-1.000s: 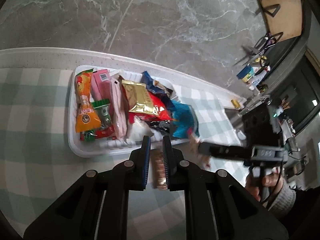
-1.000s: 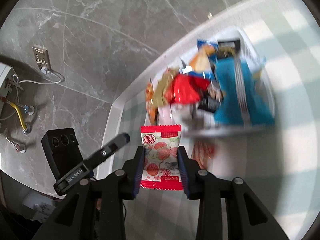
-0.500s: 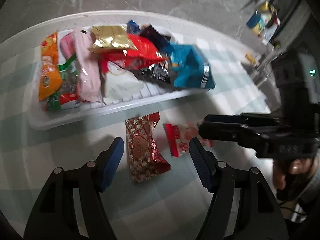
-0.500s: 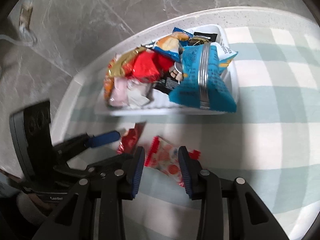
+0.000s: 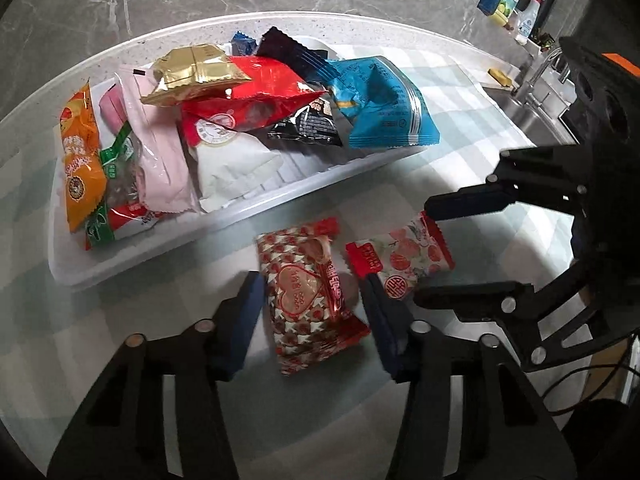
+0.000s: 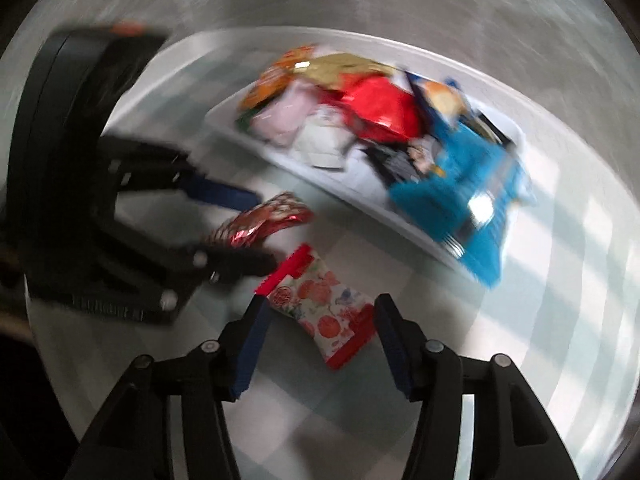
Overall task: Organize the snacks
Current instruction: 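Grasp the red-white heart-print packet with the left tool, then carry the heart-print and strawberry-print packets into the tray and release both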
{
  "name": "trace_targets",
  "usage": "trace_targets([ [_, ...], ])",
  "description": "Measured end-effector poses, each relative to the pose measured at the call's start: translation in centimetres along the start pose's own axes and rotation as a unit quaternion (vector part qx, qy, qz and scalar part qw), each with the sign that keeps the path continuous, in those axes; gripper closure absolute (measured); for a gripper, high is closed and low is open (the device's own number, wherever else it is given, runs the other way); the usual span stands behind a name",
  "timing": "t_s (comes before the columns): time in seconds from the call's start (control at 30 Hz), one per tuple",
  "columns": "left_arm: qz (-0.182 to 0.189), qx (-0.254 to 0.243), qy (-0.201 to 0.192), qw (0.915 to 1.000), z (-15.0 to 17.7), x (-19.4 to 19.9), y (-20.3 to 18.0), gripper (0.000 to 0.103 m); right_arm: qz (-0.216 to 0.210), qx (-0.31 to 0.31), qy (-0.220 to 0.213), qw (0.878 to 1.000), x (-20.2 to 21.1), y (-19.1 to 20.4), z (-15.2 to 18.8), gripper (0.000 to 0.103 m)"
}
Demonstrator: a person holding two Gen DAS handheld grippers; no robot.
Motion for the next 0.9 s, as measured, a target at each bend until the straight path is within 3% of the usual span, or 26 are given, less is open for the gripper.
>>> trace_targets([
  [0.2, -0.011, -0.01, -0.001, 0.9999, 0.2, 0.0, 0.3, 0.071, 0.004, 0.076, 0.015, 0.997, -2.1, 1.1, -0.5, 0.039],
  [0.27, -0.021, -0.023, -0.001, 0.9995, 0.4, -0.1, -0.2, 0.074, -0.013, 0.061, 0.011, 0.998, -2.1, 0.7, -0.6, 0.043],
  [0.33, -0.017, -0.023, -0.004, 0.9996, 0.5, -0.4, -0.6, 0.077, -0.014, 0.055, 0.01, 0.998, -1.5, 0.5, -0.5, 0.064],
  [0.47, 0.014, 0.005, -0.013, 0.9998, 0.6, -0.4, -0.6, 0.081, -0.096, -0.059, 0.021, 0.993, -0.6, -2.3, 0.1, 0.067],
  [0.53, 0.043, 0.032, -0.019, 0.9984, 0.6, -0.3, -0.2, 0.082, -0.138, -0.122, 0.026, 0.982, -0.4, -3.9, 0.7, 0.067],
  [0.63, 0.067, 0.061, -0.025, 0.9956, 0.8, 0.0, 0.3, 0.082, -0.21, -0.217, 0.028, 0.953, -0.3, -6.4, 2.0, 0.067],
  [0.77, 0.107, 0.101, -0.04, 0.9883, 0.9, 0.8, 1.1, 0.082, -0.29, -0.319, 0.021, 0.902, -0.1, -8.9, 3.5, 0.067],
  [0.9, 0.137, 0.124, -0.07, 0.9803, 0.4, 2.8, 1.8, 0.082, -0.344, -0.374, -0.003, 0.861, 0.7, -10.3, 3.8, 0.067],
])
Point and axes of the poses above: each gripper's, at about its wrist camera, not at the fingertips, and x roughly against the way its jaws point, y to its left, z to its underside, the point moved 1 cm from there along -x, roughly the way its jaws point, and after that the axes turned 10 degrees about z, right-handed, at the moved point
